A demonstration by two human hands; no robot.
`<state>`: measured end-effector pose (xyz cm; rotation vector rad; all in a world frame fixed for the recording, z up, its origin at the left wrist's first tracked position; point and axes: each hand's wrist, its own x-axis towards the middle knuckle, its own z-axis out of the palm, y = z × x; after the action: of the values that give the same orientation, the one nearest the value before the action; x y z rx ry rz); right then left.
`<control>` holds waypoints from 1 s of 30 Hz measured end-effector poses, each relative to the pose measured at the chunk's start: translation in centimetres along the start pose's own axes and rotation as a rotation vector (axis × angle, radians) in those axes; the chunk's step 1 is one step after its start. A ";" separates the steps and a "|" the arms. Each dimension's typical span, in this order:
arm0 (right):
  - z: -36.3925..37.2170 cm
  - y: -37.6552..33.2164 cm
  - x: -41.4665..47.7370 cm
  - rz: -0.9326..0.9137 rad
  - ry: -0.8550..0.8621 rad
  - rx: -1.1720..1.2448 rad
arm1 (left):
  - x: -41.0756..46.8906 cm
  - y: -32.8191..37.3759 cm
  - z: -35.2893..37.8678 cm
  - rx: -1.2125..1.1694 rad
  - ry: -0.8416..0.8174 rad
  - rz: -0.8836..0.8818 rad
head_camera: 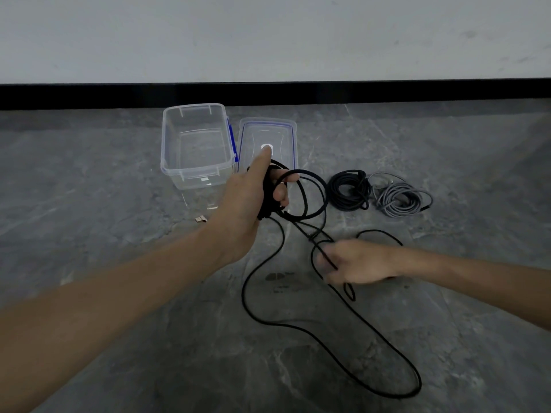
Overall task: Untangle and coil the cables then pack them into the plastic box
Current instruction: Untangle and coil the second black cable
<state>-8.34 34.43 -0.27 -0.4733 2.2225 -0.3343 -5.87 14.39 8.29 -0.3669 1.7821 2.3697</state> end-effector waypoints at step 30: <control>-5.3 -2.0 -3.7 -0.201 0.664 0.569 | 1.8 -0.4 -2.0 0.072 0.164 0.117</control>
<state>-9.78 34.73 6.34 -0.2906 2.5412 -1.3470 -7.23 12.52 6.90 -0.4715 2.0073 2.4068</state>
